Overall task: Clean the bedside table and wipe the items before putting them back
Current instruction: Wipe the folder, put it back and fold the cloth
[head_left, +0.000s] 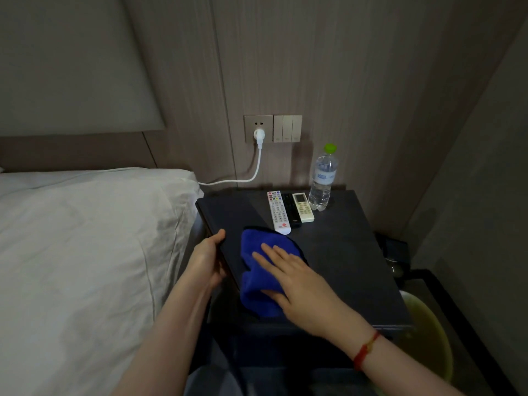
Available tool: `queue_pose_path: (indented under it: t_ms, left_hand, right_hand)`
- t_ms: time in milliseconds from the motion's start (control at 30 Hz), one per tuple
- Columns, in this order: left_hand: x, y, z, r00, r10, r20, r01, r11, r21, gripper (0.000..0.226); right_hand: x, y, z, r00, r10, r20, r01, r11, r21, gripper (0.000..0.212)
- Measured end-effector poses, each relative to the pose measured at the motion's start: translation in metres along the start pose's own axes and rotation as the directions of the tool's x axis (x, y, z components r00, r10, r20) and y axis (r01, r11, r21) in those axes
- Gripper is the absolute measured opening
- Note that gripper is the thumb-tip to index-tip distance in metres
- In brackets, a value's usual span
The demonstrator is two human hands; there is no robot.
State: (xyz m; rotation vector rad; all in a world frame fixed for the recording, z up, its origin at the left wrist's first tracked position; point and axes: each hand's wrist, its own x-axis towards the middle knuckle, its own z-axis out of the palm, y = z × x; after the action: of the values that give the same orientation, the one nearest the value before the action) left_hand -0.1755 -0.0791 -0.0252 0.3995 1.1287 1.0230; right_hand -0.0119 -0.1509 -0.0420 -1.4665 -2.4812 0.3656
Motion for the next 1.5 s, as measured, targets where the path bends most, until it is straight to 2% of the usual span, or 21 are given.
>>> queue_pose_path:
  t_ms: [167,233,300,333,433,500,533,567,600,667,733,800,867,900,967,1067,1133,1233,1367,1433,1500]
  left_hand:
    - [-0.002,-0.006,0.001,0.993,-0.102,0.060,0.099,0.994,0.054,0.039]
    - [-0.002,-0.006,0.001,0.991,-0.124,0.056,0.120,0.990,0.076,0.039]
    - [-0.002,-0.004,0.002,0.992,-0.122,0.021,0.120,0.990,0.073,0.033]
    - [-0.001,-0.003,0.004,0.993,-0.120,-0.008,0.120,0.991,0.063,0.029]
    - [-0.003,-0.002,0.012,0.994,-0.086,-0.061,0.088,0.995,0.039,0.017]
    - [-0.003,-0.002,0.015,0.997,-0.041,-0.059,0.047,0.994,0.103,0.024]
    - [-0.002,-0.002,0.016,0.999,-0.036,-0.031,0.040,0.988,0.149,0.032]
    - [-0.002,-0.002,0.016,0.999,-0.047,-0.004,0.047,0.978,0.202,0.040]
    - [0.000,-0.001,0.015,0.998,-0.060,0.005,0.056,0.962,0.266,0.046]
    - [0.004,-0.003,0.011,0.999,-0.038,-0.031,0.047,0.933,0.356,0.047]
    - [0.005,-0.009,0.005,0.995,0.022,-0.094,0.018,0.913,0.408,0.041]
    - [0.004,-0.022,0.004,0.994,-0.056,-0.091,0.088,0.911,0.402,0.042]
    - [0.000,-0.031,0.009,0.984,-0.173,-0.041,0.177,0.939,0.296,0.042]
    - [0.000,-0.034,0.012,0.982,-0.186,-0.007,0.184,0.965,0.186,0.036]
    - [0.001,-0.034,0.014,0.988,-0.154,0.035,0.154,0.988,-0.008,0.021]
    - [0.004,-0.033,0.004,0.993,-0.115,0.037,0.117,0.992,-0.054,0.018]
    - [0.007,-0.032,-0.007,0.994,-0.105,0.040,0.107,0.993,-0.045,0.019]
    - [0.015,-0.026,-0.028,0.993,-0.100,0.058,0.103,0.994,-0.049,0.023]
    - [0.024,-0.020,-0.049,0.982,-0.171,0.077,0.167,0.984,0.056,0.024]
    - [0.027,-0.021,-0.051,0.976,-0.206,0.072,0.198,0.974,0.108,0.023]
    - [0.031,-0.022,-0.049,0.973,-0.226,0.057,0.215,0.966,0.145,0.022]
  right_hand:
    - [0.006,-0.013,0.000,0.985,-0.170,0.040,0.175,0.971,-0.163,0.075]
    - [0.005,-0.015,0.001,0.969,-0.248,-0.023,0.233,0.936,-0.262,0.078]
    - [0.004,-0.013,0.002,0.962,-0.243,-0.125,0.185,0.915,-0.357,0.086]
    - [0.004,-0.011,0.002,0.959,-0.217,-0.183,0.143,0.927,-0.347,0.090]
    - [0.004,-0.003,0.005,0.913,-0.191,-0.360,0.089,0.956,-0.280,0.085]
    - [0.006,0.004,0.010,0.868,-0.176,-0.465,0.074,0.971,-0.228,0.074]
    - [0.006,0.007,0.012,0.855,-0.123,-0.503,0.070,0.990,-0.123,0.067]
    - [0.007,0.008,0.011,0.847,-0.004,-0.532,0.048,0.997,0.068,0.058]
    - [0.009,0.008,0.008,0.819,0.173,-0.547,-0.007,0.956,0.293,0.043]
    - [0.014,0.011,0.008,0.709,0.503,-0.495,-0.101,0.766,0.635,0.014]
    - [0.018,0.012,0.010,0.562,0.703,-0.435,-0.083,0.572,0.816,0.016]
    - [0.023,0.011,0.012,0.492,0.830,-0.262,0.013,0.294,0.956,0.011]
    - [0.027,0.007,0.015,0.490,0.871,-0.036,0.093,-0.011,0.996,0.006]
    - [0.030,0.004,0.016,0.497,0.867,0.043,0.113,-0.113,0.987,0.007]
    - [0.032,0.002,0.018,0.521,0.843,0.137,0.105,-0.222,0.969,0.011]
    - [0.030,0.005,0.015,0.575,0.782,0.241,0.052,-0.329,0.943,0.017]
    - [0.025,0.011,0.016,0.607,0.749,0.265,-0.032,-0.311,0.950,0.021]
    - [0.022,0.020,0.019,0.674,0.698,0.241,-0.134,-0.205,0.969,0.024]
    - [0.031,0.028,0.018,0.800,0.505,0.324,-0.333,-0.076,0.940,0.030]
    - [0.041,0.029,0.022,0.811,0.464,0.356,-0.394,-0.017,0.919,0.023]
    - [0.055,0.031,0.028,0.797,0.475,0.372,-0.421,-0.005,0.907,0.020]
